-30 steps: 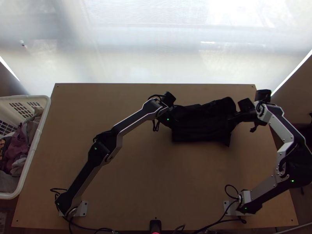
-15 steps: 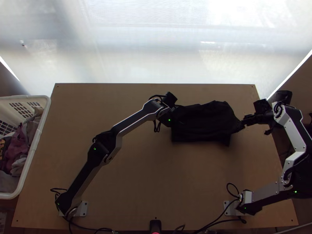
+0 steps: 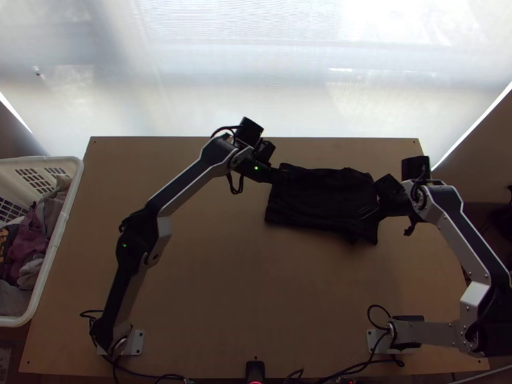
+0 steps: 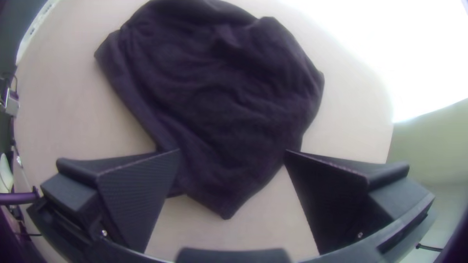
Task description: Fold the t-shirt
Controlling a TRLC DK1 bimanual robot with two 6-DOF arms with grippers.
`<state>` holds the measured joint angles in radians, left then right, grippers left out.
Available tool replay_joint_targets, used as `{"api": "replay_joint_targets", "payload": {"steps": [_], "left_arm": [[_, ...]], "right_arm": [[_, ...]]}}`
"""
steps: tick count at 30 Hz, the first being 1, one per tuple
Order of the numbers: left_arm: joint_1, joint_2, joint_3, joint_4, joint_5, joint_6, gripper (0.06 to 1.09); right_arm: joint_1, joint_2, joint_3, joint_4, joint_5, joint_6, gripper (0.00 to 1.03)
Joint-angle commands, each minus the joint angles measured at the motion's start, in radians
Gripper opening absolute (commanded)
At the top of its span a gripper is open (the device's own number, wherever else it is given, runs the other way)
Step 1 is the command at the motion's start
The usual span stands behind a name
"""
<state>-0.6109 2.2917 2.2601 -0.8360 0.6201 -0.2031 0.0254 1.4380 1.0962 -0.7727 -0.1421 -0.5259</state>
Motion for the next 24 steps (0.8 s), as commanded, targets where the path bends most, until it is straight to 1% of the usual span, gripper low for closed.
{"api": "replay_joint_targets", "payload": {"steps": [1,3,6,10,15,21,24], "left_arm": [[0.045,-0.106,-0.059,0.003,0.082,-0.009,1.04],[0.083,-0.113,-0.071,-0.005,0.072,0.008,1.04],[0.151,-0.133,-0.093,-0.012,0.053,0.022,1.04],[0.217,-0.178,-0.108,-0.014,0.03,0.041,1.04],[0.261,-0.242,-0.154,-0.031,-0.02,0.097,1.04],[0.298,-0.319,-0.249,-0.031,-0.134,0.182,1.04],[0.346,-0.362,-0.29,0.0,-0.166,0.183,1.04]], "right_arm": [[0.232,-0.039,-0.039,-0.004,0.053,0.07,0.98],[0.312,-0.034,-0.039,0.009,0.075,0.099,0.98],[0.435,-0.03,-0.048,0.056,0.141,0.13,0.98],[0.577,-0.016,-0.075,0.133,0.248,0.147,0.98],[0.748,0.03,-0.101,0.202,0.337,0.152,0.98],[0.866,0.111,-0.104,0.303,0.424,0.152,0.98],[0.903,0.15,-0.105,0.351,0.469,0.155,0.98]]}}
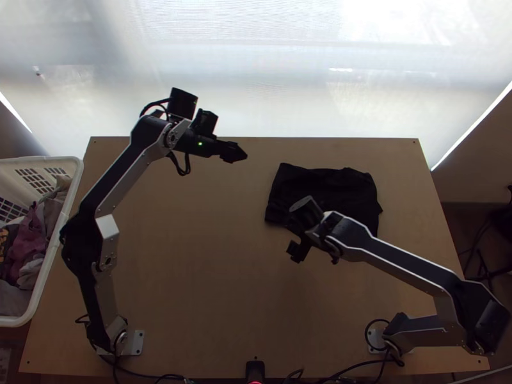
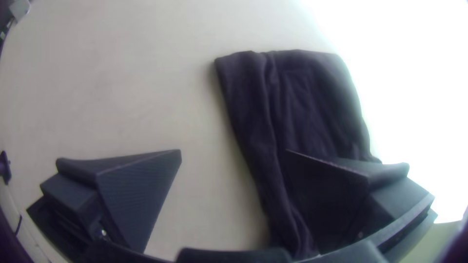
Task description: Fold the t-shirt
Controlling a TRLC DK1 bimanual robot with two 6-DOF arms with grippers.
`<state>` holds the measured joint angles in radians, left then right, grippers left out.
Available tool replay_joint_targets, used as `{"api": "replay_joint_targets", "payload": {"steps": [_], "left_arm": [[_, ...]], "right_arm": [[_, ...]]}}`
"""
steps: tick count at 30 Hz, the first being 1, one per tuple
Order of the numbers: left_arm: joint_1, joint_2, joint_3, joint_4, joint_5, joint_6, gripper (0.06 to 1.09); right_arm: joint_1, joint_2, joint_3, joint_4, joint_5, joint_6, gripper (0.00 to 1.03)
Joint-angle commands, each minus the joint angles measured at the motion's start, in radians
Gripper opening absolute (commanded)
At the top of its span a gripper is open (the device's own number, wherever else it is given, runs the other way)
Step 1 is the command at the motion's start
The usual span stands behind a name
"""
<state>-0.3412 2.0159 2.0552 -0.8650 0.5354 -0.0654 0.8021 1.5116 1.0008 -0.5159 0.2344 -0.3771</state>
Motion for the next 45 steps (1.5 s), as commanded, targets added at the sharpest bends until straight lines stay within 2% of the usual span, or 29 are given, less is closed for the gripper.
{"api": "replay_joint_targets", "payload": {"steps": [1,12,17,22,29,33,38,42,45], "left_arm": [[0.09,-0.1,-0.096,0.038,-0.092,0.044,1.04],[0.191,-0.22,-0.233,0.118,-0.121,0.064,1.04],[0.223,-0.266,-0.314,0.15,-0.121,0.092,1.04],[0.248,-0.307,-0.36,0.162,-0.12,0.11,1.04],[0.283,-0.329,-0.366,0.166,-0.12,0.121,1.04],[0.297,-0.333,-0.369,0.166,-0.12,0.121,1.04],[0.307,-0.341,-0.371,0.166,-0.12,0.118,1.04],[0.315,-0.345,-0.377,0.166,-0.12,0.115,1.04],[0.315,-0.348,-0.379,0.166,-0.12,0.107,1.04]], "right_arm": [[0.137,0.087,-0.01,0.109,0.108,0.009,0.98],[0.212,0.22,-0.014,0.235,0.269,-0.003,0.98],[0.21,0.282,-0.027,0.333,0.361,-0.055,0.98],[0.207,0.32,-0.025,0.382,0.411,-0.089,0.98],[0.154,0.378,-0.013,0.435,0.465,-0.118,0.98],[0.103,0.43,-0.011,0.505,0.497,-0.189,0.98],[0.049,0.458,-0.001,0.582,0.497,-0.258,0.94],[0.011,0.499,0.004,0.695,0.5,-0.352,0.93],[-0.003,0.524,0.016,0.714,0.5,-0.371,0.9]]}}
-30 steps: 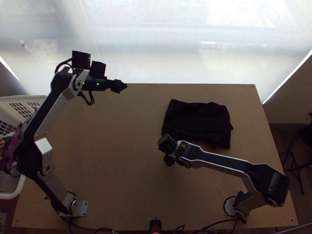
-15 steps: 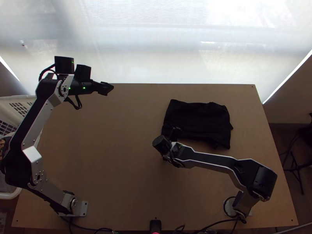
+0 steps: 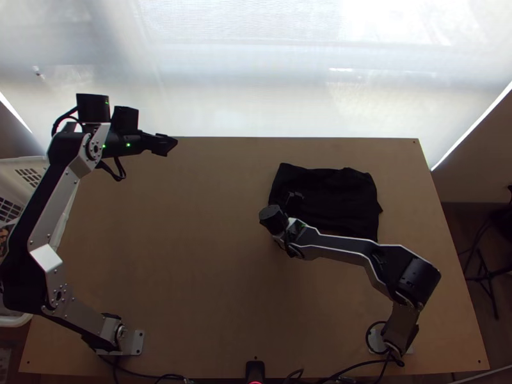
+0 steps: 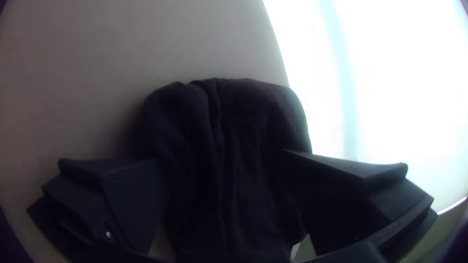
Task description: Fold the t-shirt
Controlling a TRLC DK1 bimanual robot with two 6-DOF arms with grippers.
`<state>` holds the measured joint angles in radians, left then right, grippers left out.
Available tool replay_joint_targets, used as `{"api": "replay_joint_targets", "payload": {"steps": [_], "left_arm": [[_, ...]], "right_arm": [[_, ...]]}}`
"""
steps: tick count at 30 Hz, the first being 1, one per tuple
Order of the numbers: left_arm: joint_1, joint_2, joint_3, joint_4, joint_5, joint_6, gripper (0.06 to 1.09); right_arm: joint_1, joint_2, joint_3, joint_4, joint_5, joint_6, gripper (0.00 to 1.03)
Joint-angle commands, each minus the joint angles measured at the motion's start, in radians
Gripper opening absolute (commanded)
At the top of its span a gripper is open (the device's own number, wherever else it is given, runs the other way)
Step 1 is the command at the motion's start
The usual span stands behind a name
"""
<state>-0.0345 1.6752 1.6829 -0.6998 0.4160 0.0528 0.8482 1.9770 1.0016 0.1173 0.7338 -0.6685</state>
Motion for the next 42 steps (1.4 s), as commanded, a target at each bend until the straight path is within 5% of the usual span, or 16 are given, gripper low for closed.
{"api": "replay_joint_targets", "payload": {"steps": [1,5,13,18,26,42], "left_arm": [[0.008,-0.008,-0.006,0.0,0.0,-0.013,1.04],[0.015,-0.012,-0.015,0.002,0.0,-0.013,1.04],[0.038,-0.02,-0.025,0.005,0.001,-0.011,1.04],[0.053,-0.031,-0.026,0.003,0.004,-0.007,1.03],[0.09,-0.046,-0.028,-0.004,0.01,-0.011,1.03],[0.073,-0.086,-0.028,-0.021,0.007,-0.087,1.03]], "right_arm": [[-0.051,0.065,0.017,0.085,0.001,-0.082,0.9],[-0.052,0.088,0.023,0.139,0.001,-0.12,0.86],[-0.07,0.118,0.058,0.209,0.001,-0.177,0.48],[-0.078,0.138,0.069,0.255,-0.001,-0.226,0.04],[-0.086,0.028,0.088,0.292,-0.002,-0.221,0.03],[-0.193,-0.046,0.46,0.292,-0.093,-0.313,0.03]]}}
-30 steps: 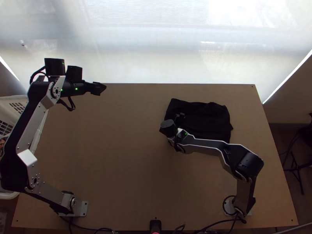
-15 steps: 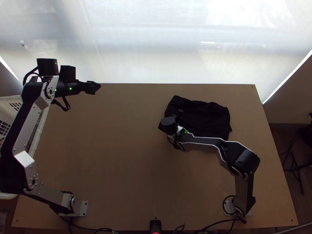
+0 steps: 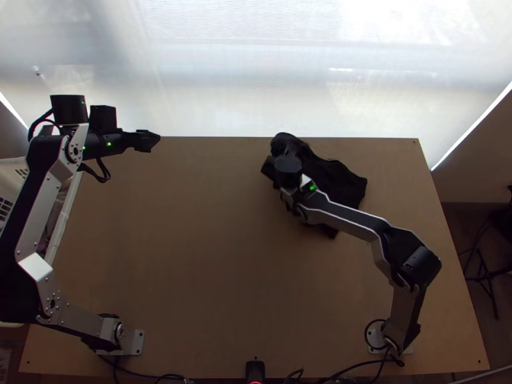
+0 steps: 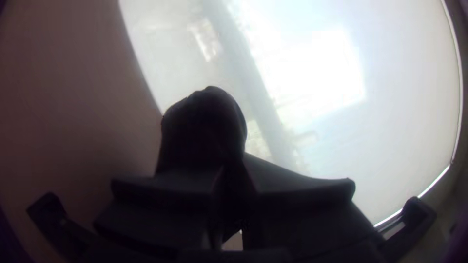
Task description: Fold the t-shirt
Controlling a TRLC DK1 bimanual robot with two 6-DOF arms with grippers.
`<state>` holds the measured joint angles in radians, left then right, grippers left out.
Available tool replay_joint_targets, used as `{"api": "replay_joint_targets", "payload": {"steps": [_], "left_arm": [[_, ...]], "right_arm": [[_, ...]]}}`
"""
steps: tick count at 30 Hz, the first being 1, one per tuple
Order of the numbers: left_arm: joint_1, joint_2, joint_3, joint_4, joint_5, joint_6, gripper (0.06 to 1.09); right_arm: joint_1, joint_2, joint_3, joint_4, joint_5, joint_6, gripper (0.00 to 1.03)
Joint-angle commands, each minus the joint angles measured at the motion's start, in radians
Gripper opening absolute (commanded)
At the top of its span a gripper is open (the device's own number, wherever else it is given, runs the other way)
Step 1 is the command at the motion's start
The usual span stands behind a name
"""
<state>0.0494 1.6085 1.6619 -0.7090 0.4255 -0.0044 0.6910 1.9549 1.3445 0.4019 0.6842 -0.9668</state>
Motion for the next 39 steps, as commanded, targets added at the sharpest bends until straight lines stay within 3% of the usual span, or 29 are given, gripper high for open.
{"api": "replay_joint_targets", "payload": {"steps": [1,20,31,39], "left_arm": [[-0.013,-0.021,-0.01,-0.012,-0.002,-0.032,1.03],[-0.068,-0.027,-0.067,-0.018,-0.064,-0.023,1.03],[-0.066,-0.024,-0.106,-0.009,-0.09,-0.012,1.03],[-0.075,-0.016,-0.114,0.0,-0.093,-0.012,1.03]], "right_arm": [[-0.047,-0.022,0.134,0.008,-0.051,-0.012,0.03],[-0.163,-0.039,0.386,-0.005,-0.144,0.137,0.03],[-0.174,0.007,0.318,0.0,-0.163,0.244,0.03],[-0.269,-0.025,0.234,0.009,-0.163,0.267,0.03]]}}
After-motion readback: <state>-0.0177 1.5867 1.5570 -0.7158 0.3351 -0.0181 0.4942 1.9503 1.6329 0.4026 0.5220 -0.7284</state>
